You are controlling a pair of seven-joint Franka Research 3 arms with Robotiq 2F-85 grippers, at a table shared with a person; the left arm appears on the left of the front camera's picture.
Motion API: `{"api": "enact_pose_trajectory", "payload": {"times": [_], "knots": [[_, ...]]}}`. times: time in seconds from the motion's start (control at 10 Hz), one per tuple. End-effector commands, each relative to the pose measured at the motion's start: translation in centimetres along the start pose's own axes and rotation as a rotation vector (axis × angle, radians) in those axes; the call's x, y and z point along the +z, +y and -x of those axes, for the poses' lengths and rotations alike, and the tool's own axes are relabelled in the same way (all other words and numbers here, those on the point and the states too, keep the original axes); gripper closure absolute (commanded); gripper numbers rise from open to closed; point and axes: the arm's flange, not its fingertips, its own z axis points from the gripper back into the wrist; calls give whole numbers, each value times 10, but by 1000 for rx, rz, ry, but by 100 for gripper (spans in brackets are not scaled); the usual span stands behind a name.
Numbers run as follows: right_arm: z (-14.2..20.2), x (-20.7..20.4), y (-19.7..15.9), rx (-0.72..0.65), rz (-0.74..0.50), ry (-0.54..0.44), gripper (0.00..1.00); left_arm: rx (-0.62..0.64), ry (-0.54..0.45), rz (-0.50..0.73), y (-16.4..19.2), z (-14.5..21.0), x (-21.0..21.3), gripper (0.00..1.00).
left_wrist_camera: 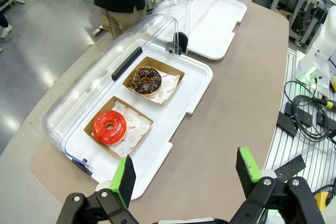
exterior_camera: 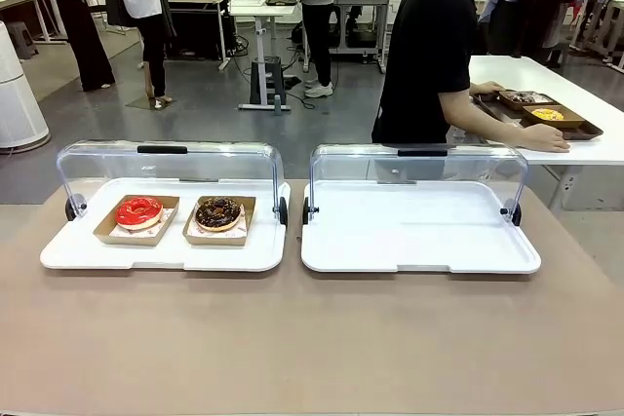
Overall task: Provide the desired donut to the person.
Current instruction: Place the picked Paper togo box onto the Handle tray extended by the person.
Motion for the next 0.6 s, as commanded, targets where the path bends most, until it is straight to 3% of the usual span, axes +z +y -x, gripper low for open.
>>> {"api": "enact_pose_trajectory", "payload": {"times": [0.0,0.5], "knots": [[1,0,0,14,-6,-17,0,-15,-17,7,0,1,1,0],[1,0,0,14,-6,-17,0,-15,-17,7,0,1,1,0]]}}
